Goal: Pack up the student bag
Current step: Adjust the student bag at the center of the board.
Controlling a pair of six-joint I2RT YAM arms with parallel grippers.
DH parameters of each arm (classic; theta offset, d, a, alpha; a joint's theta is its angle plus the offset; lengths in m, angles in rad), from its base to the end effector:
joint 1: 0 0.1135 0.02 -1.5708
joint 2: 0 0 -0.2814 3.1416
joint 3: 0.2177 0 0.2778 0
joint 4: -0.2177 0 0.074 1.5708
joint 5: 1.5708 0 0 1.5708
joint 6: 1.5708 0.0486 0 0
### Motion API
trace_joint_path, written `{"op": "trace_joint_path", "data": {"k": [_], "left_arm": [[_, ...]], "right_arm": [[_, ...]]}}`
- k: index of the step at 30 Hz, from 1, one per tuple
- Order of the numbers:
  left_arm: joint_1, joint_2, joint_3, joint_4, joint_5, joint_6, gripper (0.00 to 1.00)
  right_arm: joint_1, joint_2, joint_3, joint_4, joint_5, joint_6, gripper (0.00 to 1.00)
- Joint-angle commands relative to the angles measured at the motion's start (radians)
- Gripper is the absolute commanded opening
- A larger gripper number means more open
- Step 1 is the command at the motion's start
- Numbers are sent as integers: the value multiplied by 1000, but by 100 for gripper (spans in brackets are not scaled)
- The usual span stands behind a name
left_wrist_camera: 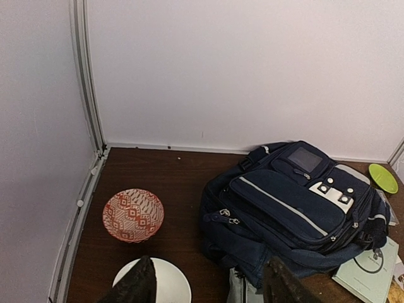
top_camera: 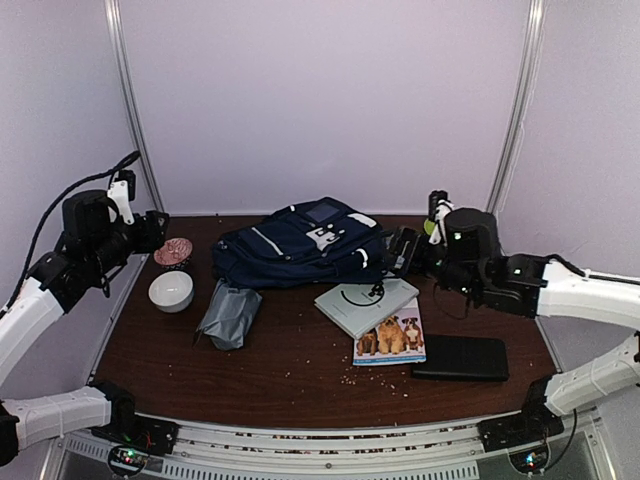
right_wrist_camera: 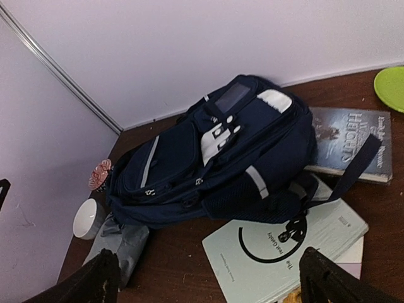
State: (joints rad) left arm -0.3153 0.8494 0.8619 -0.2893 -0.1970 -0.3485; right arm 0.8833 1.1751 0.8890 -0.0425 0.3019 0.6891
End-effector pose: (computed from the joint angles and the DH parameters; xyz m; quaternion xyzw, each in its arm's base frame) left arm 0.2137 -0.0597 0.3549 -0.0724 0.7929 -0.1213 0.5927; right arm 0.2032 0.2247 0.3153 0.0092 0.8087 0.3207 0.4930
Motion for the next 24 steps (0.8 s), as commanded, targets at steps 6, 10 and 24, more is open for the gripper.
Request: {"op": "trace_joint_path", "data": {"k": [6,10,24], "left_arm": [[1,29,53,-22,7,-15,98],[1,35,58,-29,9,-17,97],[2,36,68,-39,24,-24,97]], "right_arm": [[60,385,134,154,-64,404,95],[59,515,202,209,-84,520,93],[69,839,485,220,-159,724,83]]}}
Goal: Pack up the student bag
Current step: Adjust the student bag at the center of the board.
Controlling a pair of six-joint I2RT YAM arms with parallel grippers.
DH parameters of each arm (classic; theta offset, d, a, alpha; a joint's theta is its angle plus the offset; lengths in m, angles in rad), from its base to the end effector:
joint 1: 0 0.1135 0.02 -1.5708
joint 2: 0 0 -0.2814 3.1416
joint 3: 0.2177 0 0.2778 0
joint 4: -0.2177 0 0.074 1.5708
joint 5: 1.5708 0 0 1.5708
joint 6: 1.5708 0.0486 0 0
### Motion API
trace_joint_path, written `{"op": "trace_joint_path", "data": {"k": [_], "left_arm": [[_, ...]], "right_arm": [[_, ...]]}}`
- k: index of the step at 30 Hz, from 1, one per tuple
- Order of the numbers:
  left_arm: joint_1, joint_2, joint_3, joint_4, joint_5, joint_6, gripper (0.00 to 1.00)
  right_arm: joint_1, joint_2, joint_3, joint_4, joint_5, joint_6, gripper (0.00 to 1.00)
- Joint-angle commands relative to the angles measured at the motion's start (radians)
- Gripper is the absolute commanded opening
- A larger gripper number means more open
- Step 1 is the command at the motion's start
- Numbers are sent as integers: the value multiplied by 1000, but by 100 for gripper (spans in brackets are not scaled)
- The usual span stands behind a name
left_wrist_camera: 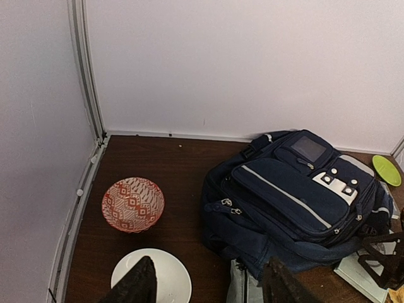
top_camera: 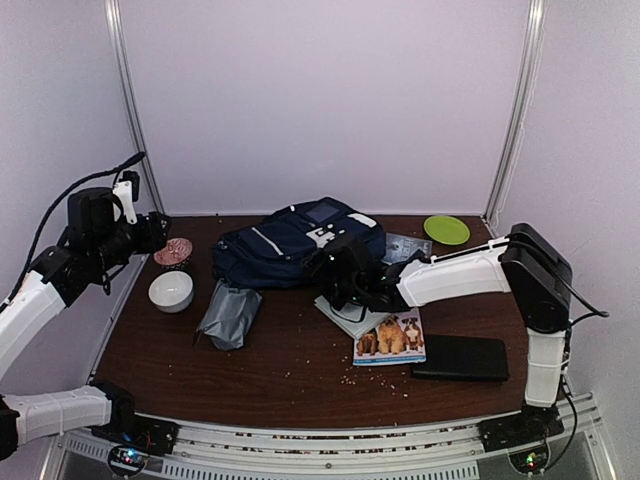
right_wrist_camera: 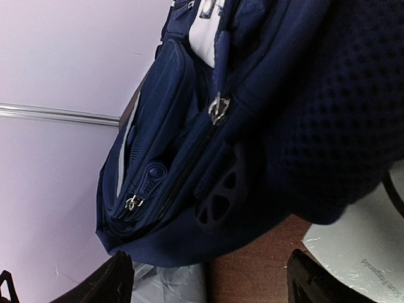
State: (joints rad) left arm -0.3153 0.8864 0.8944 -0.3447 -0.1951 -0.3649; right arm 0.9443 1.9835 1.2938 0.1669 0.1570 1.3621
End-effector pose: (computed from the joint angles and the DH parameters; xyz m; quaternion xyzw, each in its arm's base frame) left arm 0.2194 -0.0617 0.3535 -0.0765 0.8101 -0.1172 0.5694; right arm 0.2911 0.3892 0.1841 0.2174 0.8363 0.4284 0.2644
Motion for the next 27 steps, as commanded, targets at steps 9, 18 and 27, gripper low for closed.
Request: {"op": "trace_joint_path", "data": {"k": [9,18,27], "left_arm": [[1,0,35,18,34,-9,97],[1,9,35,18,39,-11,97],[2,11,42,10,31,-11,97]], "right_arm": [[14,120,172,-42,-17,89,62],[13,112,176,-41,-16,79,35],[-12,36,166,-56,-6,0,0]]}}
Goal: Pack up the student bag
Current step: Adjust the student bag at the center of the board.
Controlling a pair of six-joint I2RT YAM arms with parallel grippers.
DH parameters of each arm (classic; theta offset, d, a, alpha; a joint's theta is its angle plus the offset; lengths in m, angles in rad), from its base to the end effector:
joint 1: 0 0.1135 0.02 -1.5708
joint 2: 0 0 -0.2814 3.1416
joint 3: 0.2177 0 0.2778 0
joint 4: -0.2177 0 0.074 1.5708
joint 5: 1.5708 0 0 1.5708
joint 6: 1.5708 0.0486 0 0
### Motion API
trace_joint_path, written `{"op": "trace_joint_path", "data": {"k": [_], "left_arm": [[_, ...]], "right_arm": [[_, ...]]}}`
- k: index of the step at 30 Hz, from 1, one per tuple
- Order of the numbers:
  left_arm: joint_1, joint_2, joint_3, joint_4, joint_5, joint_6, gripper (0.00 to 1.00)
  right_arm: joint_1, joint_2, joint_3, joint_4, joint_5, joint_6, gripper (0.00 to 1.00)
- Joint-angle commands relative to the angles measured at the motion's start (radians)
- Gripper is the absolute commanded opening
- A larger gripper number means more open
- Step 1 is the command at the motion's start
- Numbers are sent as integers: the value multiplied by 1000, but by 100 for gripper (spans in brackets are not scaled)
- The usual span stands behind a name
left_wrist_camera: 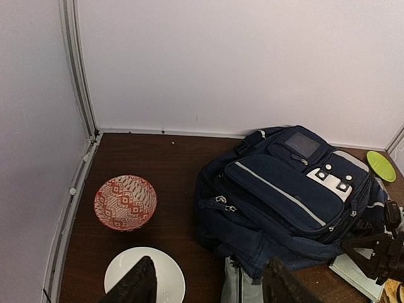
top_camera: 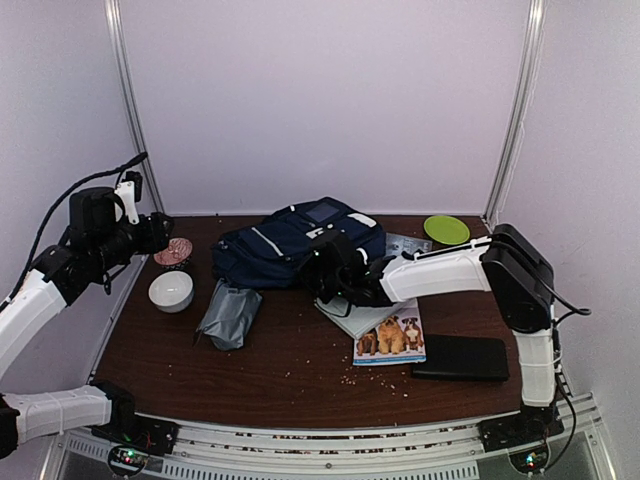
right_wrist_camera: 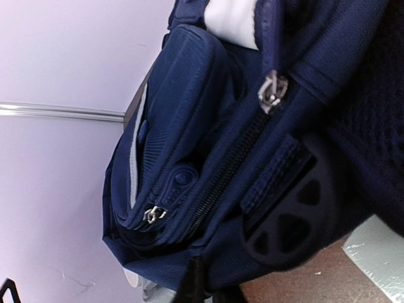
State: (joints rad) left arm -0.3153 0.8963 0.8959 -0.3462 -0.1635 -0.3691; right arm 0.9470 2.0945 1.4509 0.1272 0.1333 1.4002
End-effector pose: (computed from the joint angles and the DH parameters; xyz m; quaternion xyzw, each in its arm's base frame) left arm 0.2213 -0.0639 0.3517 -0.0688 0.8142 -0.1292 0.5619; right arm 0.3090 0.4182 0.1821 0.2264 0.8327 0.4407 0.2473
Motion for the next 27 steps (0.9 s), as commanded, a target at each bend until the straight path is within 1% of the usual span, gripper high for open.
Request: {"op": "trace_joint_path", "data": {"k": [1,6,11,13,17,20,27], "left_arm": [[2,-1,43,9,-11,-4,97],[2,-16,36,10,-37,5,97],[2,-5,38,8,-35,7,97],[2,-1,41,7,-34,7,97],[2,7,47,-1,-31,10,97],[2,10,48,-3,-34,11,97],[2,15,50,-4,-34,16,97]], "right_arm": [[-18,-90,7,-18,22,-50,0],[-57,-169,48,-56,20,-113,0],[-109,-242,71,-97,-68,-166,0],[-122,-270,82,-142,-109,-206,0],[-142,-339,111,-315,-138,-326,0],[-167,-417,80,-416,-142,-403,0],[-233,-592,-87,-538,-235,-528,0]]}}
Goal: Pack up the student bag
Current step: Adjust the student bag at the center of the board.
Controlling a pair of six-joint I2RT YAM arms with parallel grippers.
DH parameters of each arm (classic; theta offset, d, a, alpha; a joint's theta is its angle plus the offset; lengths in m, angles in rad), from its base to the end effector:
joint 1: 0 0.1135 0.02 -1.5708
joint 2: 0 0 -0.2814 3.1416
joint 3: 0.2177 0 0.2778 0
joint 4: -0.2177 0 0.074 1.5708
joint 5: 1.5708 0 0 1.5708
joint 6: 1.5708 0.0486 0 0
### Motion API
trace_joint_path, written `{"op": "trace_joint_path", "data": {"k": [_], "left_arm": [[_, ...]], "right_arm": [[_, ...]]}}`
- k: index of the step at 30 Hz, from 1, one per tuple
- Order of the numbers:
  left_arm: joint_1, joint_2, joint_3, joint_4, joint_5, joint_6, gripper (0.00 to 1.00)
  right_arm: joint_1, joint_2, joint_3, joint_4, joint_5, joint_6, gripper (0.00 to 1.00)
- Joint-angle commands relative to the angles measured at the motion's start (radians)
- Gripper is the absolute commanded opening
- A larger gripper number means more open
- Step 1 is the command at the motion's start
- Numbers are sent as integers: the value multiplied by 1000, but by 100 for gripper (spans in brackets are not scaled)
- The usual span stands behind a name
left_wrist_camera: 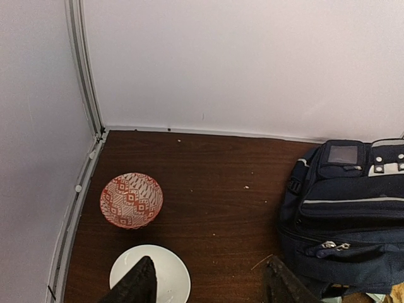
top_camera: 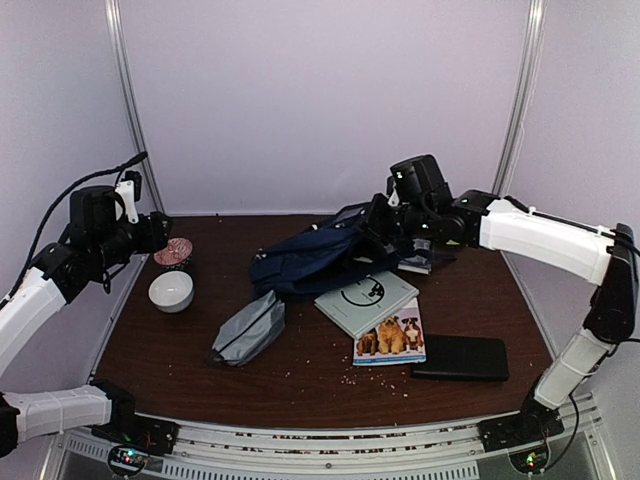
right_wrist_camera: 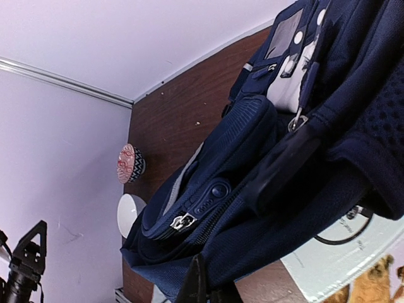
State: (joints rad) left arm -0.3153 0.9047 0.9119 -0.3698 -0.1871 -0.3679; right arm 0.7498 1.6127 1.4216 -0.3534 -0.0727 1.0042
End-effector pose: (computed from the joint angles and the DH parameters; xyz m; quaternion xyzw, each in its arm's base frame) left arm 0.2222 -0.0630 0.3535 -0.0746 0.8177 -0.1170 0.5586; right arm 0.3008 0.2849 0.3386 0.0928 0.8659 0.3974 0.2894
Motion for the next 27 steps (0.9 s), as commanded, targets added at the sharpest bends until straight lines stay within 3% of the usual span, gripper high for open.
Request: {"op": "trace_joint_path", "data": {"k": [1,6,8,11,15,18,22,27], "left_arm": [[2,9,36,18,-10,16,97],[2,28,40,10,-12,20,97],[2,36,45,4,-14,21,97],[2,46,48,-1,-10,24,97],[1,50,51,-1,6,24,97],[3,49,52,-1,14,24,97],[1,49,52,-1,21,21,97],[1,52,51,-1,32,17,97]], "right_arm": [[-36,-128,-73,-79,-31,-151,0],[-47,-166,-165,-117,-36,-197,0],[-49,-185,-202,-115,-33,-208,15],[-50,-220,-226,-122,-30,-219,51],[-30,-283,-241,-147,-2,-181,71],[35,-339,-300,-108,52,-73,73],[146,-363,-434,100,82,122,73],[220,-214,-337,135,138,114,71]]}}
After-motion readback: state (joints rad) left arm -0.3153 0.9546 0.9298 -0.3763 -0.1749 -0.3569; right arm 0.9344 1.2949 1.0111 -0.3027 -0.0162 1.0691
